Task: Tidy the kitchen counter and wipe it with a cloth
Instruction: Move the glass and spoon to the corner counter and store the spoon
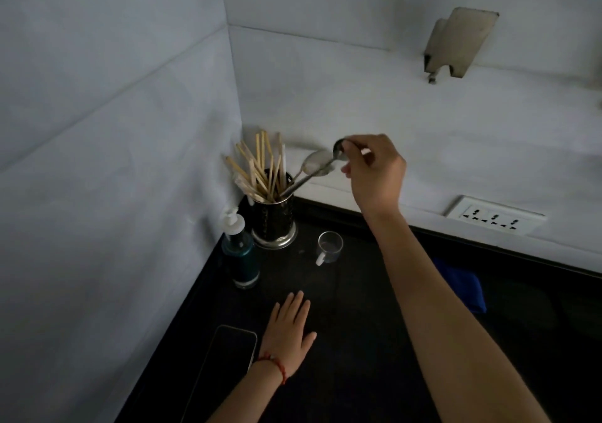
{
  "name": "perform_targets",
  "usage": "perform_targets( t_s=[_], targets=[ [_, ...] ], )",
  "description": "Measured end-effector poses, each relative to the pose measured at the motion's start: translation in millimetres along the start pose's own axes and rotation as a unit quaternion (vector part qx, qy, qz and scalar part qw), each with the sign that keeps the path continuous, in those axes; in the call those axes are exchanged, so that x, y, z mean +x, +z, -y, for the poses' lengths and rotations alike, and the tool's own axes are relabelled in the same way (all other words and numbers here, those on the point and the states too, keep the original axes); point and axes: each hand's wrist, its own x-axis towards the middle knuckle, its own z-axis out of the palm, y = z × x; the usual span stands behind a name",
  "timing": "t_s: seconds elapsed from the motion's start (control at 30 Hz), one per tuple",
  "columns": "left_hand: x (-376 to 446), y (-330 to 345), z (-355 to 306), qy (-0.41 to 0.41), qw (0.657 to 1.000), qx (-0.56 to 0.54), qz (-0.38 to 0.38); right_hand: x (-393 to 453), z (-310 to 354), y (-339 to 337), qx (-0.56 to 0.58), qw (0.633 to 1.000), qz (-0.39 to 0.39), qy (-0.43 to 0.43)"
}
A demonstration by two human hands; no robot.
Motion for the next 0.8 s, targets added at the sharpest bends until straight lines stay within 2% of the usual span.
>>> perform_targets(
  t_s=[0.1,0.2,0.37,0.5,0.63,0.8],
  targets=[
    [0,1,3,0.007,1.0,0.0,-0.002,16,3,24,-0.004,0.999,0.001,-0.031],
    [0,2,3,0.004,1.0,-0.003,-0.004,18,-3,47,-0.038,0.997,0.037,-0.051],
    [1,4,5,0.005,1.0,0.002,-0.004,2,-21,75,-0.134,0.975,0.168,-0.062],
    [1,3,5,0.001,1.0,0.002,0.003,-13,-29,74,-0.138,0.957,0.255,-0.016],
    [3,2,5,-0.005,1.0,0.005,0.011,-22,-30,56,-0.137,0.954,0.264,0.019],
    [3,-4,3,-0.009,1.0,0.009,0.028,-52,-32,9,-0.141,0.965,0.212,0.063]
  ],
)
